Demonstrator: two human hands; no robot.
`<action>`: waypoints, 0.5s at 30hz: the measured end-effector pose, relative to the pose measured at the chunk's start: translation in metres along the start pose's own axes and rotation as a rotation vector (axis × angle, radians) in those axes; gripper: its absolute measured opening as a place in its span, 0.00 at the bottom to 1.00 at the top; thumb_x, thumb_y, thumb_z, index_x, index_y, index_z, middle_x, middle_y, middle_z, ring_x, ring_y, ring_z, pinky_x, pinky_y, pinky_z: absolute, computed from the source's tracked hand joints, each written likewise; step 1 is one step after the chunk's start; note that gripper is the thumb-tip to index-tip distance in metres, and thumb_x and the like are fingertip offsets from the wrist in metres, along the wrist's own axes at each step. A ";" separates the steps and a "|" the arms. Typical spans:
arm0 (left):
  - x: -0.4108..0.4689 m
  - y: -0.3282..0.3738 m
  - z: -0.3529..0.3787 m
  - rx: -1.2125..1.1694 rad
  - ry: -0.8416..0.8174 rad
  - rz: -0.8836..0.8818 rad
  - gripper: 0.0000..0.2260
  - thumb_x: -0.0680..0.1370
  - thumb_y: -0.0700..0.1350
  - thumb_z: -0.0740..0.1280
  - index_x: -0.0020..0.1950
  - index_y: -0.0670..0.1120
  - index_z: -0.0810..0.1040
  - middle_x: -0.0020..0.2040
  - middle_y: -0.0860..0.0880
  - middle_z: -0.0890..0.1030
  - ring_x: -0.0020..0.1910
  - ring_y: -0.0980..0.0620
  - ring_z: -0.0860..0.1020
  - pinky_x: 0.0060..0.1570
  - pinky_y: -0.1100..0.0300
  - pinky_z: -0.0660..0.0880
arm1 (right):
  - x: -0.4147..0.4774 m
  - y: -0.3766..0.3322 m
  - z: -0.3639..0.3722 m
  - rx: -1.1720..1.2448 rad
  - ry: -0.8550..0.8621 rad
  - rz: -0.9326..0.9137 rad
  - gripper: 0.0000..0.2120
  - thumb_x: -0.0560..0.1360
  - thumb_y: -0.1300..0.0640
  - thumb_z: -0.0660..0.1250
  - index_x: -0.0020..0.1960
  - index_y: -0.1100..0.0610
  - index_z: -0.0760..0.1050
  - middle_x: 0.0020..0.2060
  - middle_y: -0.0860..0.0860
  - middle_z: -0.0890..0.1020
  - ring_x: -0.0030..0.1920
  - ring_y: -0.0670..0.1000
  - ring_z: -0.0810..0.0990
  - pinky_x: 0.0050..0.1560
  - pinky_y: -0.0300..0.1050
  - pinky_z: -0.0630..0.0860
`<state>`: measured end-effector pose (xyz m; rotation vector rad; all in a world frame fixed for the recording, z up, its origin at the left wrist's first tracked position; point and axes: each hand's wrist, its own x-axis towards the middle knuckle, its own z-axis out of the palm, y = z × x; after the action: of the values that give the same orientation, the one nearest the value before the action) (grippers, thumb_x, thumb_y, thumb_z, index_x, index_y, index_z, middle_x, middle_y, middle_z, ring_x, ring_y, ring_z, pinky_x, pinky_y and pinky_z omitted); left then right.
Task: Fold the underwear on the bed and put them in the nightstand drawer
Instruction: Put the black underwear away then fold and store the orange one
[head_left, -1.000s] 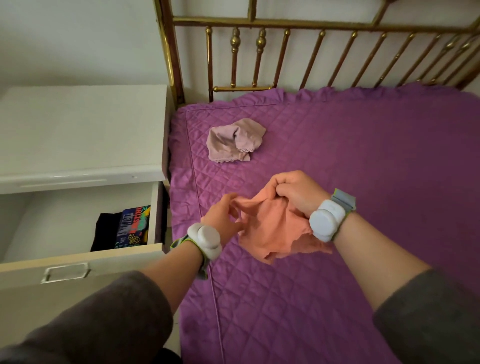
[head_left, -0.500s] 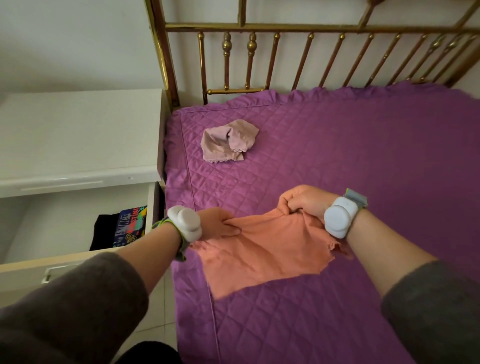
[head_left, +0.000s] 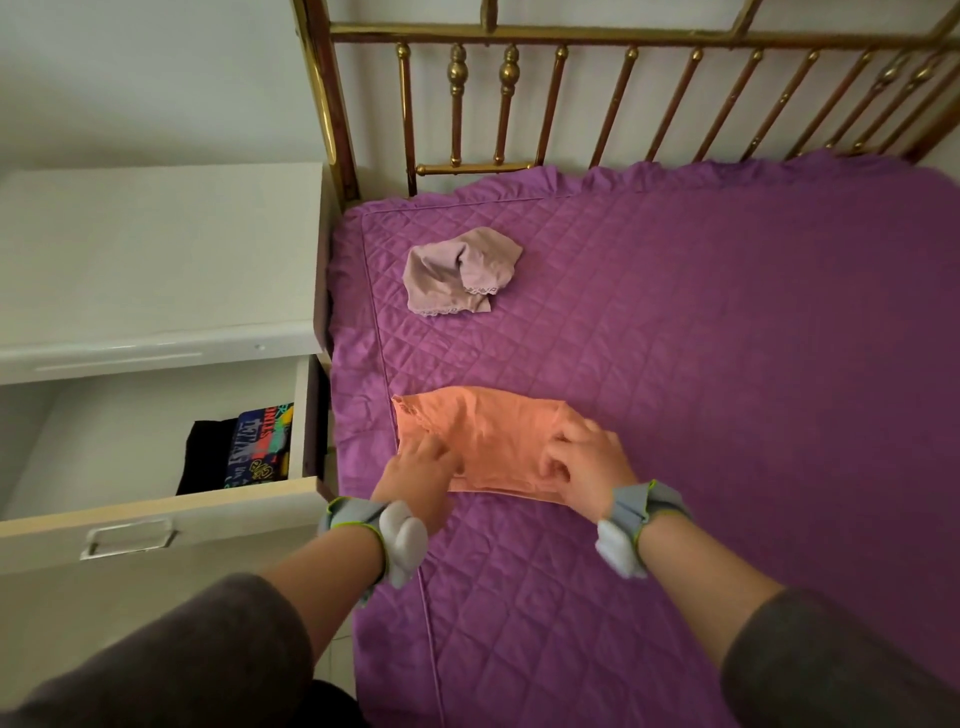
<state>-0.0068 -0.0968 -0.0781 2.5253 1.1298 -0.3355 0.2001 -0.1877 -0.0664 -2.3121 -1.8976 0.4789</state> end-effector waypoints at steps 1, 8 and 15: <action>0.001 -0.001 0.004 -0.001 -0.001 -0.010 0.19 0.75 0.43 0.65 0.65 0.51 0.69 0.66 0.50 0.66 0.68 0.46 0.65 0.61 0.51 0.71 | -0.006 -0.002 0.003 -0.049 0.067 0.012 0.07 0.67 0.60 0.68 0.43 0.51 0.79 0.56 0.48 0.76 0.61 0.54 0.71 0.55 0.46 0.63; 0.006 -0.019 0.015 0.042 -0.029 -0.033 0.19 0.75 0.39 0.63 0.66 0.47 0.67 0.67 0.49 0.64 0.66 0.45 0.66 0.57 0.50 0.74 | -0.028 0.007 0.010 -0.027 0.461 0.368 0.09 0.64 0.63 0.73 0.41 0.56 0.76 0.57 0.56 0.76 0.60 0.61 0.73 0.55 0.58 0.68; 0.008 -0.019 0.007 0.051 -0.079 -0.027 0.18 0.77 0.36 0.58 0.67 0.45 0.67 0.69 0.47 0.64 0.68 0.44 0.64 0.58 0.47 0.75 | -0.027 0.008 0.020 -0.279 0.246 0.012 0.13 0.62 0.59 0.74 0.44 0.48 0.80 0.44 0.48 0.78 0.49 0.56 0.78 0.42 0.49 0.68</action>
<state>-0.0164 -0.0822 -0.0919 2.5181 1.1399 -0.4731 0.1971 -0.2176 -0.0827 -2.4108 -1.9338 -0.0751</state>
